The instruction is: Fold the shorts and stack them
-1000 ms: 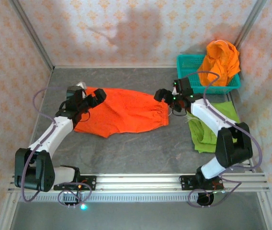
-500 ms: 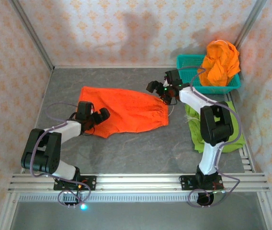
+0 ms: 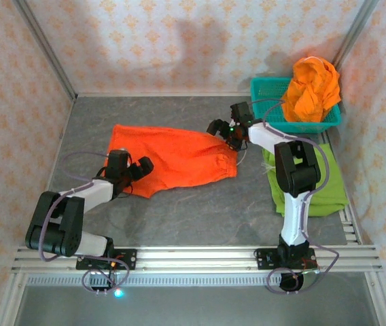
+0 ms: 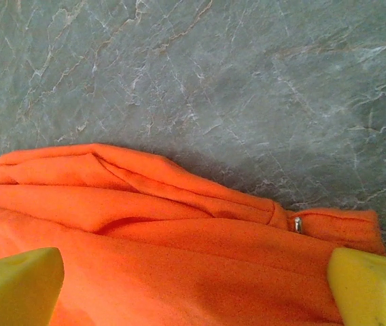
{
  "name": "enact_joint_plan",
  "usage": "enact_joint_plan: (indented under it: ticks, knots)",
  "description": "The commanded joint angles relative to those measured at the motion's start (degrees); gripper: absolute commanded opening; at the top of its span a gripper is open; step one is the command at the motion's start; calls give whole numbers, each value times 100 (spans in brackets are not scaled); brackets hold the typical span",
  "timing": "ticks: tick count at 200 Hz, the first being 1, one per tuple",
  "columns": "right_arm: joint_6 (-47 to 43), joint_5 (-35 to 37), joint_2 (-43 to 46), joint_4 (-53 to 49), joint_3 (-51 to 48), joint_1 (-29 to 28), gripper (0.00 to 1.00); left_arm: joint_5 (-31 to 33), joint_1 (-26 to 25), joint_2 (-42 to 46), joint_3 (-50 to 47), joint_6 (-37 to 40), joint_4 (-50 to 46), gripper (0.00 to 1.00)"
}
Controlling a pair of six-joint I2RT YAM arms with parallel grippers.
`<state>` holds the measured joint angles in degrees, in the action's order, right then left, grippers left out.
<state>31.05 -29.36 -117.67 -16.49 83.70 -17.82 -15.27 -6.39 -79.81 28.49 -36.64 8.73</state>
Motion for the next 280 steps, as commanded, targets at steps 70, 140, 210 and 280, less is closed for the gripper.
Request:
enact_joint_plan:
  ticks: [70,140,210,280]
  knots:
    - [448,-339,872,926,-525,-27,99,133,4,377,-96,-50,-906,100]
    - [665,-245,1817,1196,-1230,-723,99,121,5,120,-107,-62,-787,100]
    - [1219,-146,1580,1808,-2493,-1083,99,161,5,-28,-138,-27,-719,100]
    - [926,-60,1653,1512,-2539,-952,99,287,12,164,-151,87,-894,100]
